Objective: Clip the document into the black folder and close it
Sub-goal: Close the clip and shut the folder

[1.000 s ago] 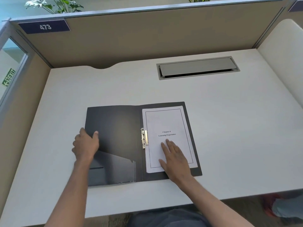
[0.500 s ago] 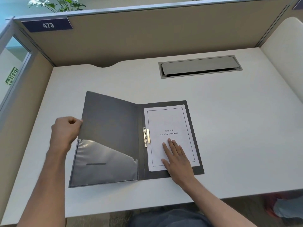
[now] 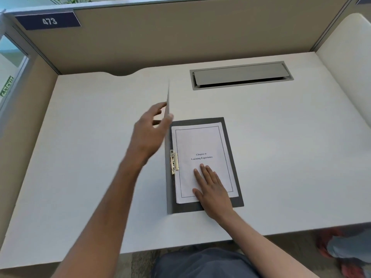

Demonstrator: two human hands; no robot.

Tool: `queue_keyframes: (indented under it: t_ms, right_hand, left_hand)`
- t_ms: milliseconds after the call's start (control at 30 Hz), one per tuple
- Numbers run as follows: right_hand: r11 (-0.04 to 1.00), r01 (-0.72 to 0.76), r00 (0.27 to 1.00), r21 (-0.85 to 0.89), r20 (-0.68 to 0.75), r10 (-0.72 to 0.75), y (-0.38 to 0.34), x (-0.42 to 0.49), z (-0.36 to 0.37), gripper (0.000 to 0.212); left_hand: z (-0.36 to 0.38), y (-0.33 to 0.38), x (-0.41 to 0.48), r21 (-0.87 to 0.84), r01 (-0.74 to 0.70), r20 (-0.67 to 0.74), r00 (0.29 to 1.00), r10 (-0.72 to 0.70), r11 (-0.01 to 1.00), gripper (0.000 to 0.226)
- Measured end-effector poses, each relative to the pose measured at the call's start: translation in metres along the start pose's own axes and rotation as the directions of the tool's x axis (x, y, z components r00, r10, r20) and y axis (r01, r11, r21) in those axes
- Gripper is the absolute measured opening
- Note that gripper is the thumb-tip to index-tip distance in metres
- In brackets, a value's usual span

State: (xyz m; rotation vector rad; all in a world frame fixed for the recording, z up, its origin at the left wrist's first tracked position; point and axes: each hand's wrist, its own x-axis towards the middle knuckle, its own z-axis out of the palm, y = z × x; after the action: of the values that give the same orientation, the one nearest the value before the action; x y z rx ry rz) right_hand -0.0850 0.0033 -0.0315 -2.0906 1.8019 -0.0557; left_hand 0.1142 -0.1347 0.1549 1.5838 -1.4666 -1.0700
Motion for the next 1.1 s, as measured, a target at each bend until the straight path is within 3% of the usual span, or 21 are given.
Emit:
queue_keyframes:
  t_ms: [67, 133, 200, 267, 367, 467, 500, 567, 600, 733, 933, 1100]
  right_hand:
    - [0.996, -0.009, 0.999, 0.088, 0.036, 0.006, 0.002, 0.000, -0.011, 0.062]
    - [0.949, -0.110, 0.986, 0.294, 0.152, 0.067, 0.002, 0.000, -0.025, 0.058]
    - [0.764, -0.238, 0.962, 0.599, 0.252, 0.102, -0.002, -0.002, -0.053, 0.048]
    - [0.541, -0.266, 0.964, 0.798, 0.217, 0.154, 0.007, -0.002, -0.067, 0.036]
    - [0.181, -0.299, 0.934, 0.937, 0.249, 0.257, 0.031, -0.005, -0.093, 0.039]
    - [0.020, -0.223, 0.924, 0.975, 0.204, 0.322, 0.064, -0.006, -0.111, 0.054]
    - [0.042, -0.224, 0.937, 0.974, 0.203, 0.283, 0.072, -0.006, -0.116, 0.050]
    - [0.254, -0.255, 0.943, 0.933, 0.181, 0.280, 0.087, -0.007, -0.115, 0.037]
    - [0.338, -0.268, 0.939, 0.902, 0.166, 0.303, 0.089, -0.008, -0.113, 0.041]
    - [0.441, -0.327, 0.899, 0.836, 0.131, 0.418, 0.085, -0.004, -0.093, 0.060]
    - [0.714, -0.405, 0.876, 0.571, 0.018, 0.482, 0.074, 0.006, -0.071, 0.075]
    - [0.836, -0.439, 0.883, 0.329, -0.015, 0.469, 0.062, 0.007, -0.060, 0.080]
  left_hand:
    - [0.029, 0.005, -0.001, 0.035, -0.013, 0.026, 1.000, 0.012, 0.999, 0.056]
    - [0.058, 0.008, 0.000, 0.094, 0.000, 0.059, 0.998, -0.005, 0.996, 0.068]
    - [0.087, 0.012, 0.002, 0.202, 0.039, 0.096, 0.994, -0.059, 0.979, 0.076]
    - [0.117, 0.016, 0.004, 0.300, 0.074, 0.133, 0.984, -0.119, 0.951, 0.082]
    - [0.155, 0.017, 0.005, 0.417, 0.093, 0.191, 0.964, -0.187, 0.904, 0.080]
    - [0.184, 0.013, 0.007, 0.539, 0.093, 0.219, 0.944, -0.246, 0.837, 0.072]
    - [0.192, 0.011, 0.007, 0.581, 0.091, 0.214, 0.942, -0.260, 0.809, 0.070]
    - [0.205, 0.007, 0.008, 0.681, 0.064, 0.206, 0.939, -0.274, 0.729, 0.070]
    - [0.210, 0.006, 0.007, 0.729, 0.043, 0.206, 0.938, -0.279, 0.683, 0.072]
    - [0.221, -0.002, -0.001, 0.819, -0.006, 0.223, 0.925, -0.309, 0.573, 0.073]
    - [0.199, -0.028, -0.022, 0.760, -0.048, 0.245, 0.945, -0.217, 0.648, 0.063]
    - [0.157, -0.063, -0.043, 0.780, 0.045, 0.090, 0.979, -0.183, 0.624, 0.073]
